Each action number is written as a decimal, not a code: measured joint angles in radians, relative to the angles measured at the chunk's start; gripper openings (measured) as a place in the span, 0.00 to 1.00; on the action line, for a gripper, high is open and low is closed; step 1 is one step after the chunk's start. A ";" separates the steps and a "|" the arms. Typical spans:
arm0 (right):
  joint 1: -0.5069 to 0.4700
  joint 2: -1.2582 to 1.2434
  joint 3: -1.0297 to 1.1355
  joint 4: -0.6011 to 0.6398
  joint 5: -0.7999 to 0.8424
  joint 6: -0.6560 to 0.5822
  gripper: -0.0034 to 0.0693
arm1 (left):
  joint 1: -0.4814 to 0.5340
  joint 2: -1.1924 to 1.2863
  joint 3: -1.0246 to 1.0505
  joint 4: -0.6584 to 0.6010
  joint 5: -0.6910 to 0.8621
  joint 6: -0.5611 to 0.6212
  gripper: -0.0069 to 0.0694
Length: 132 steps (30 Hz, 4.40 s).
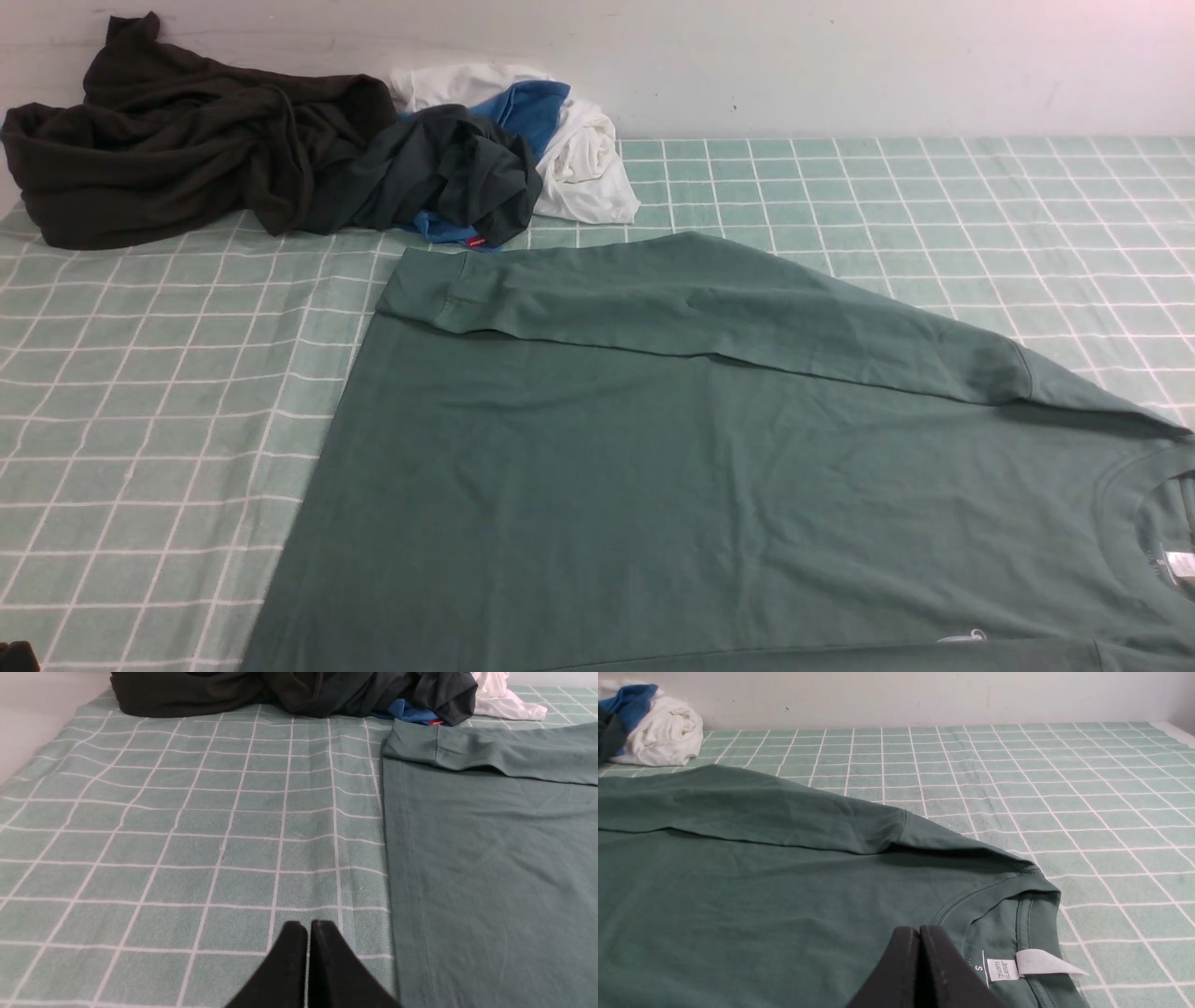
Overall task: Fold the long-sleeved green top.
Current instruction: Use the left arm to clamp the cuff closest to it, then use the left arm to drag and place the cuff at the centered position on the left edge of the fabric
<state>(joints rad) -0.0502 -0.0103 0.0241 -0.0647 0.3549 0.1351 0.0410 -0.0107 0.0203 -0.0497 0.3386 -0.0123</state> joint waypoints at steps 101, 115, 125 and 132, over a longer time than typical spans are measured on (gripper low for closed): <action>0.348 0.944 -0.799 0.225 0.743 -0.392 0.03 | -0.528 1.610 -1.038 0.073 0.705 0.248 0.09; 0.348 0.946 -0.799 0.018 0.644 -0.167 0.08 | -0.493 1.742 -1.662 0.090 0.888 0.281 0.09; 0.348 0.946 -0.799 0.001 0.638 -0.135 0.16 | -0.458 2.031 -1.775 0.162 0.849 0.259 0.27; 0.348 0.946 -0.799 0.001 0.634 -0.135 0.21 | -0.413 2.123 -1.915 0.279 0.773 0.049 0.62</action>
<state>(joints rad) 0.2981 0.9361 -0.7751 -0.0634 0.9893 0.0000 -0.3724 2.1124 -1.8945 0.2289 1.1117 0.0363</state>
